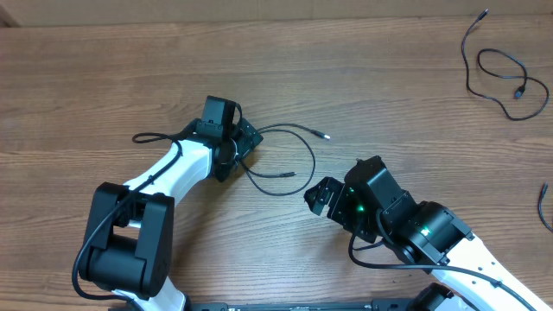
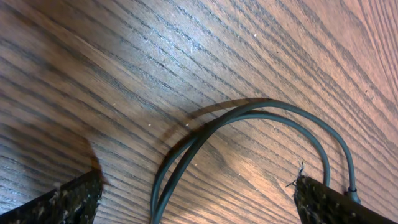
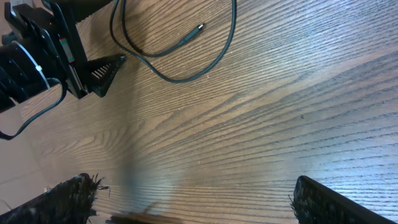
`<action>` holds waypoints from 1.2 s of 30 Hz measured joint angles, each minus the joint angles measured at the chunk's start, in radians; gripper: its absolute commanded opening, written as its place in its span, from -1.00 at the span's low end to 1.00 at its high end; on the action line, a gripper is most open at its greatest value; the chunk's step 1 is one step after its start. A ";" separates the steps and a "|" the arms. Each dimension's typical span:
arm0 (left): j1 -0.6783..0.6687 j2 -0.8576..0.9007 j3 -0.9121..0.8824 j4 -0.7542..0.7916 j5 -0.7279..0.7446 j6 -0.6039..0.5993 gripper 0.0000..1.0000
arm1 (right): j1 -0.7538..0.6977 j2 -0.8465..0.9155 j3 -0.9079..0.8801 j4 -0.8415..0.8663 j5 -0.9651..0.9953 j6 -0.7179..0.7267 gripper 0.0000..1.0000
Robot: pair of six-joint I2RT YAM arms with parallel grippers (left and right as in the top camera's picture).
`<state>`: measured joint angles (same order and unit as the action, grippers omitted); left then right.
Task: Untangle cables
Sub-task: 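Lift the held cable loop with the left gripper, right gripper waiting nearby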
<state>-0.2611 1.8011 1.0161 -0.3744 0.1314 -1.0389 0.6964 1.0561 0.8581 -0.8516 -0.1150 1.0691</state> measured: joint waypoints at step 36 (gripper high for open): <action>-0.169 -0.002 0.003 -0.336 -0.196 0.159 0.68 | 0.000 0.000 0.000 -0.023 0.000 -0.001 1.00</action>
<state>-0.4305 1.7992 1.0187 -0.7109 -0.0647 -0.8795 0.6964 1.0561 0.8581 -0.8745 -0.1146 1.0683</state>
